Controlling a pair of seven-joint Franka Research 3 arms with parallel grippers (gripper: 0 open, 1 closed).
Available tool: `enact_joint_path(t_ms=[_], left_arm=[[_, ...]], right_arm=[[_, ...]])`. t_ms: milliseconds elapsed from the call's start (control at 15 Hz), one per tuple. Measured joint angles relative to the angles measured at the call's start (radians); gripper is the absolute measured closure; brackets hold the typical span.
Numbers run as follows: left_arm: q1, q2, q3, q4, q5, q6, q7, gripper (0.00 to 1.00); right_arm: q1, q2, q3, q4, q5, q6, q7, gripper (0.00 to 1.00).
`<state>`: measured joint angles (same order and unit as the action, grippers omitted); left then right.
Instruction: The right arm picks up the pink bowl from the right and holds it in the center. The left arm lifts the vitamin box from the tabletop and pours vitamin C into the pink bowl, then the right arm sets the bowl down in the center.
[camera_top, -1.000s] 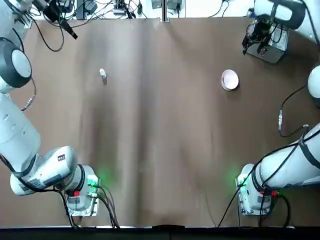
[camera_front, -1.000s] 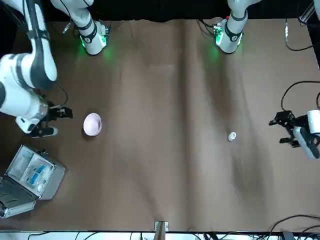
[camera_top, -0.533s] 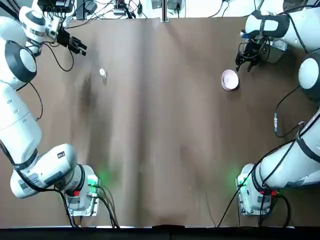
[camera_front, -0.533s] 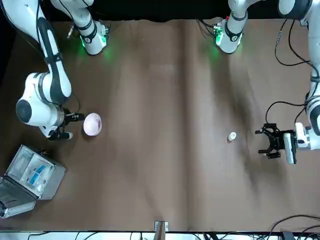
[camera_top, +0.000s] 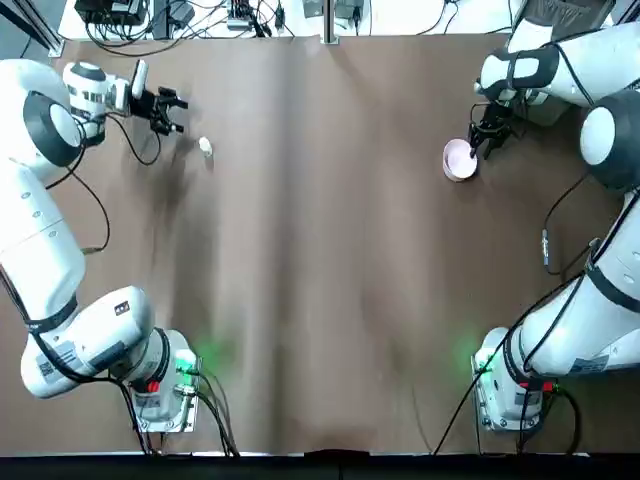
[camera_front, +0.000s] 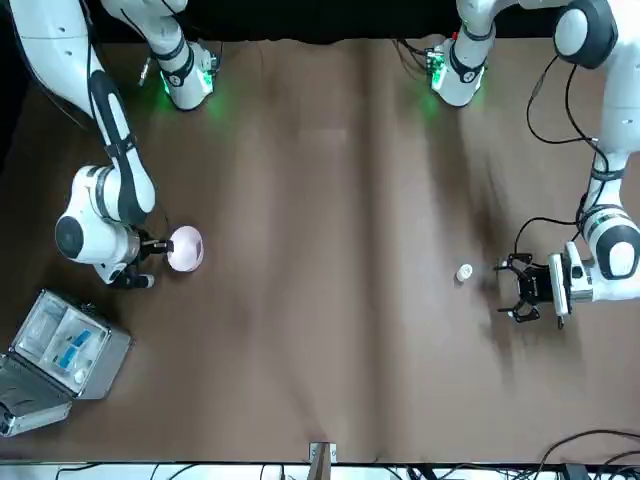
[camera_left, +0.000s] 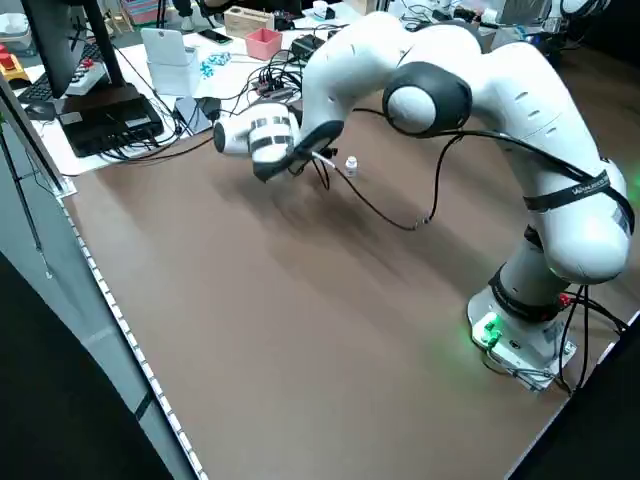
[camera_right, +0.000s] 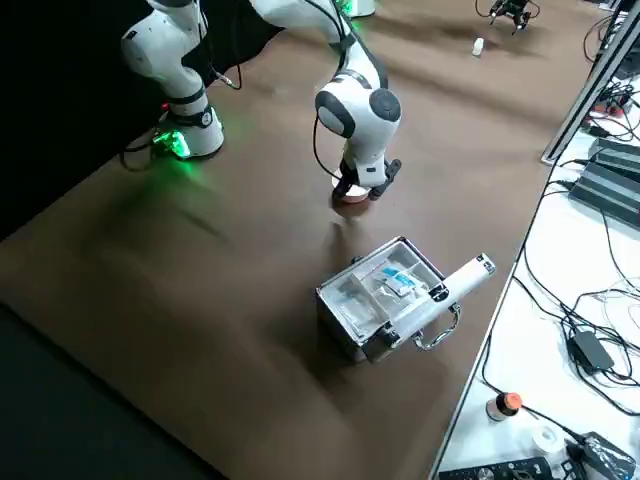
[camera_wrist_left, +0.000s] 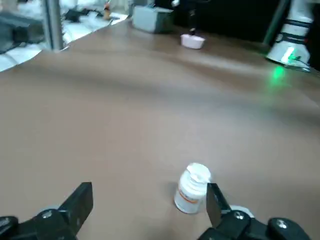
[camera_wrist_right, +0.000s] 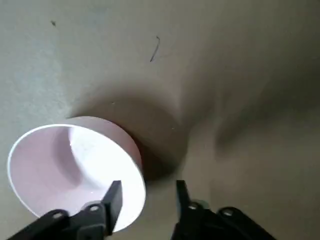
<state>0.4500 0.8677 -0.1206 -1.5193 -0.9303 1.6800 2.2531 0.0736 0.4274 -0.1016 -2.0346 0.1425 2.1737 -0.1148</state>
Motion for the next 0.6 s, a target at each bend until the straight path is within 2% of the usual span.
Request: enact_joint_path(t_ms=[67, 267, 600], left_arm=[[0.009, 0.023, 0.0, -0.002, -0.002, -0.024, 0.074, 0.0], [0.019, 0.076, -0.003, -0.002, -0.006, -0.063, 0.254, 0.0], [0.018, 0.117, -0.007, -0.003, -0.006, -0.125, 0.318, 0.0]], right_arm=[[0.0, 0.006, 0.0, 0.0, 0.002, 0.0, 0.004, 0.57], [0.0, 0.021, 0.0, -0.001, 0.008, 0.0, 0.007, 0.61], [0.0, 0.027, 0.0, -0.001, 0.009, 0.0, 0.008, 0.67]])
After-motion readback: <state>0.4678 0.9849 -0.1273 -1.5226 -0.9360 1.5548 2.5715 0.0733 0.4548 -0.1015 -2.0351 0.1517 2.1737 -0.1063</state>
